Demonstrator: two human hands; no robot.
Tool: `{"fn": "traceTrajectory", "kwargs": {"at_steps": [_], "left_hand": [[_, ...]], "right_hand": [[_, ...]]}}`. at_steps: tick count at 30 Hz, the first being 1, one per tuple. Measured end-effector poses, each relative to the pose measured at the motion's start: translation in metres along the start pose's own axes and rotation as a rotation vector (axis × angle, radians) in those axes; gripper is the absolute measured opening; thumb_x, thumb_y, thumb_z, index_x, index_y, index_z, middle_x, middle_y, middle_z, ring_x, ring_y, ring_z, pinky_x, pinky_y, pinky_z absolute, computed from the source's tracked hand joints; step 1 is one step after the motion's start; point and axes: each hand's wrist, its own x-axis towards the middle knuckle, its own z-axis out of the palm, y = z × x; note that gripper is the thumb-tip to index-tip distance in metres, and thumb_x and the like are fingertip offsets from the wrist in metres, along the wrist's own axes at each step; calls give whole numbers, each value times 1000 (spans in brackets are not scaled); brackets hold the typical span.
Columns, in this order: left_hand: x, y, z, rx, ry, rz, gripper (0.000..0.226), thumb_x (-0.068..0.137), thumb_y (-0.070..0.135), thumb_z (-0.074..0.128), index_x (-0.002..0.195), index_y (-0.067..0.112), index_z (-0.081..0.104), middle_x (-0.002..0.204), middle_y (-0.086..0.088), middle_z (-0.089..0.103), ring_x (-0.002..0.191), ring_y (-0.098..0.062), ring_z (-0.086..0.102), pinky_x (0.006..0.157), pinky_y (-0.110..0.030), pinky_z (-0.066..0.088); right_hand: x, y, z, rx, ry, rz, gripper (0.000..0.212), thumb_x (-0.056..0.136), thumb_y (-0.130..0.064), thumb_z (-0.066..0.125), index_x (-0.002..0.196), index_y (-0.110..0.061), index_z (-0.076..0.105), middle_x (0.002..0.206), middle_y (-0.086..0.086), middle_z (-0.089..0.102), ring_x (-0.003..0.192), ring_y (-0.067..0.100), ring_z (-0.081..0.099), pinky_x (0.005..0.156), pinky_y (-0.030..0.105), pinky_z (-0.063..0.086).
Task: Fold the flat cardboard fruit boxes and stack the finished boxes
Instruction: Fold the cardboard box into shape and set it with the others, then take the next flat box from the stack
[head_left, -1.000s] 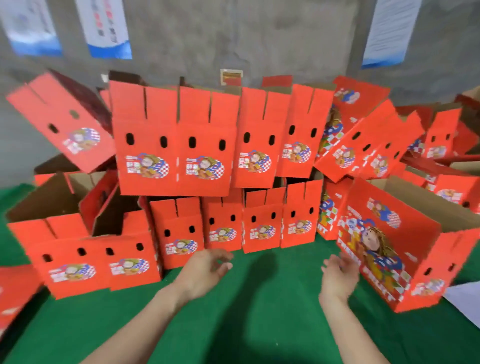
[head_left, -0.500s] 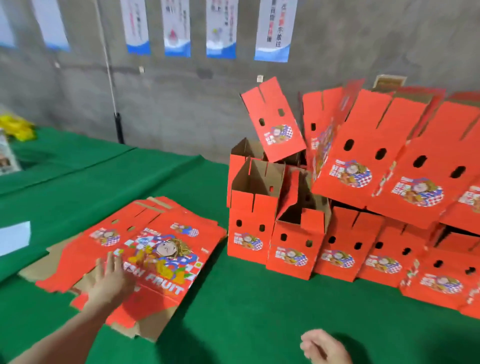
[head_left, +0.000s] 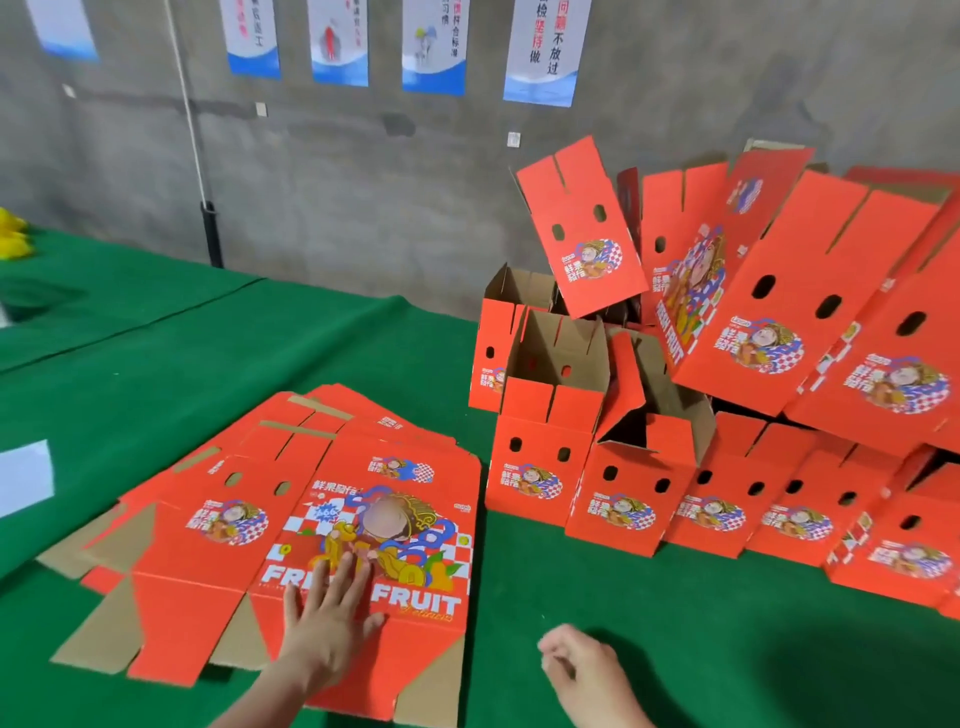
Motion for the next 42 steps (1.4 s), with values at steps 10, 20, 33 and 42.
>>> {"fn": "traceTrajectory", "kwargs": {"at_steps": [10,20,33,42], "left_hand": [[-36,-32,-4,-195,155,-31,76,90,51,50,150,36,6,159,11,-4,147,-9,-3,118,-40,8],[-66,-39,-90,-339,284,175,71,86,71,31,139,27,45,149,8,36,140,-10,31,115,-40,22],[-87,3,-277,25,614,641,28,82,26,57,98,14,76,95,-2,75,80,-20,72,64,-24,51],[-91,100,-345,140,545,788,9,85,19,70,88,11,72,75,-4,70,71,-25,64,61,-30,45]], "right_hand": [[51,-58,52,481,-198,357,15,100,-17,44,96,-11,57,104,3,69,82,12,60,68,21,43],[67,-152,12,720,-78,126,23,100,-21,46,102,-6,63,104,15,71,84,22,68,65,26,51],[60,-186,-93,1047,-157,156,41,101,-35,44,78,-3,53,54,12,61,37,20,54,34,18,36],[21,-118,-170,698,-18,-403,38,83,6,66,98,-27,55,96,-15,70,85,-10,64,73,8,49]]}}
